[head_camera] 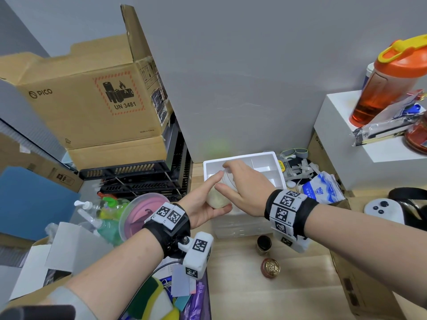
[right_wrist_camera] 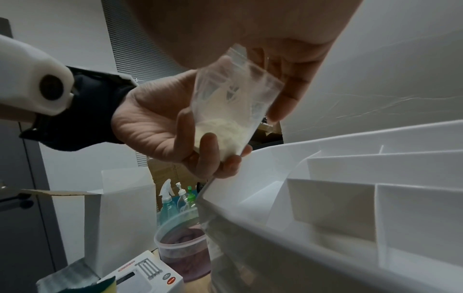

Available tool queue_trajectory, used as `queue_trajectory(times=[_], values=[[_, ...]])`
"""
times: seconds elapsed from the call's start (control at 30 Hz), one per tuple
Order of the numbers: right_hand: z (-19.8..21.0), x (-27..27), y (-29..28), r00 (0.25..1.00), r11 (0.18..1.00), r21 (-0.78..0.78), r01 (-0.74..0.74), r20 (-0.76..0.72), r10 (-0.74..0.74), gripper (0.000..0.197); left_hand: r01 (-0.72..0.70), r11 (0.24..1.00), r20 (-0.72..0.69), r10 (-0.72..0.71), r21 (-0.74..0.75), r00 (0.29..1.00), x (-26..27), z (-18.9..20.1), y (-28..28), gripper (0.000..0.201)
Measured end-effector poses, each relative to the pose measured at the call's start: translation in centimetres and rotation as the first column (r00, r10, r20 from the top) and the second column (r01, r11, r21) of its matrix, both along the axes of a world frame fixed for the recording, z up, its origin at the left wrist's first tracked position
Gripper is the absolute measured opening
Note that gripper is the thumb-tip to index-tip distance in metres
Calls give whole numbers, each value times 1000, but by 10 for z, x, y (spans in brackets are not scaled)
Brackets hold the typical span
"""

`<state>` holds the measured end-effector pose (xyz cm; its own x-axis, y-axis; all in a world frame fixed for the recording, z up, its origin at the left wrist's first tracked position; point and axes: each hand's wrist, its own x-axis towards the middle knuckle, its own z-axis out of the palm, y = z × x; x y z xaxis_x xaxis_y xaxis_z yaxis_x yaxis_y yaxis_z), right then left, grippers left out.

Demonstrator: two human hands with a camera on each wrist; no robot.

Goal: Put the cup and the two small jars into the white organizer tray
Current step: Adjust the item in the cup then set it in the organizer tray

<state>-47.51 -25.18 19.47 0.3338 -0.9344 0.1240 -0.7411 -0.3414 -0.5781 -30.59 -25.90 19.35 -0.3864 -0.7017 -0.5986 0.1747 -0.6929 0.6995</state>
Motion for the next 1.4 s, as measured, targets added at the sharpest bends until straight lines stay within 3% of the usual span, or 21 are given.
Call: queue_trajectory(times=[0.17, 0.27, 0.57, 0.7, 0.87, 1.23, 1.4], values=[[-1, 1, 3, 999, 999, -44, -16, -33, 15, 74, -18, 999, -22, 17, -38, 1000, -4, -5, 3, 64], [-2, -1, 1, 999, 999, -32, -19, -39, 17, 68, -64, 996, -63, 60, -56, 996, -8, -7, 4, 67], [-5, 3, -2, 998, 998, -67, -20, -59, 16, 65, -132, 991, -154, 126, -27, 980, -15, -3, 8, 56], [-9, 4, -4, 998, 996, -78, -50, 32, 53, 55, -141, 990, -184, 139, 0, 973, -14, -9, 6, 61], [-12, 3, -5, 984, 992, -62, -106, 136, 114, 58, -97, 994, -197, 104, 46, 975, -16, -9, 6, 42], [-17, -1, -12, 977, 977, -103, -184, 92, 194, 62, -13, 990, -154, 35, 139, 987, -14, -9, 2, 53], [-12, 0, -11, 977, 977, -156, -148, 130, 169, 51, -25, 993, -160, 43, 118, 986, -10, -7, 1, 53]])
